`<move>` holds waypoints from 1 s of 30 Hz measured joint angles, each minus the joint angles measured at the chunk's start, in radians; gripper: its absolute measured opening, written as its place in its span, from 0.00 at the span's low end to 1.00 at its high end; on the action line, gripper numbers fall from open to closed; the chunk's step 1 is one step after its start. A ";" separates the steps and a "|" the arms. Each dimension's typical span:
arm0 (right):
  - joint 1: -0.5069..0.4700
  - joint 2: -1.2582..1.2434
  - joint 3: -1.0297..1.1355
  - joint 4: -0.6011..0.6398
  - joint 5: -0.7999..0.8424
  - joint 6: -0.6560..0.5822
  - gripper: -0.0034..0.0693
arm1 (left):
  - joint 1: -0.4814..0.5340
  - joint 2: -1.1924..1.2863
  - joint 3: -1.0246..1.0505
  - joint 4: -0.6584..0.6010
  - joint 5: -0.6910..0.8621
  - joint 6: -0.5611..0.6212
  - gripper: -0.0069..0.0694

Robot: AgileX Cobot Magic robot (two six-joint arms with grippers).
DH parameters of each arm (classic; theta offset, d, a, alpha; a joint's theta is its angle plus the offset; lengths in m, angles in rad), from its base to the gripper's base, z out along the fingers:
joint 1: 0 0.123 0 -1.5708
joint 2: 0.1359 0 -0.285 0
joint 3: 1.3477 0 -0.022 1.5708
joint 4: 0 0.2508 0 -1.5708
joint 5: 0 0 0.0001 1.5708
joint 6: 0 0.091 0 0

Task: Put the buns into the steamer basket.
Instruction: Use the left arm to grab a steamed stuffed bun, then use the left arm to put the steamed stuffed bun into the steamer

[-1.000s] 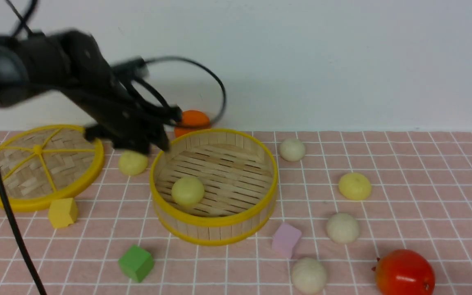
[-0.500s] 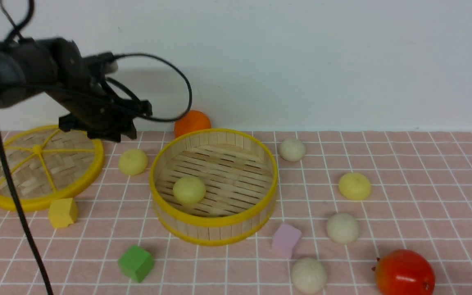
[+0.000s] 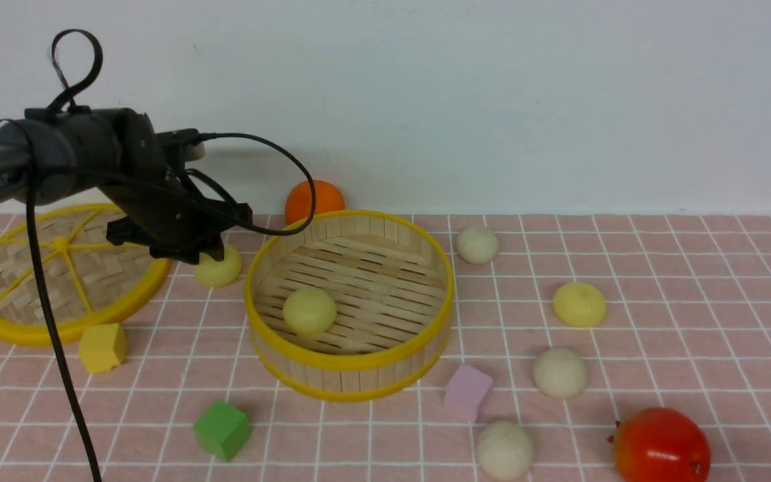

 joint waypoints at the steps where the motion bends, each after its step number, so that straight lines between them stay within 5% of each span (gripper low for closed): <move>1: 0.000 0.000 0.000 0.000 0.000 0.000 0.38 | 0.000 0.004 0.000 -0.001 -0.004 0.000 0.44; 4: 0.000 0.000 0.000 0.000 0.000 0.000 0.38 | 0.000 0.015 -0.002 -0.003 -0.020 0.001 0.38; 10: 0.000 0.000 0.000 0.000 0.000 0.000 0.38 | 0.000 0.018 -0.013 -0.003 -0.018 0.023 0.12; 20: 0.000 0.000 0.000 0.000 0.000 0.000 0.38 | -0.018 -0.081 -0.124 -0.032 0.161 0.061 0.11; 30: 0.000 0.000 0.000 0.000 0.000 0.000 0.38 | -0.145 -0.159 -0.138 -0.155 0.231 0.104 0.11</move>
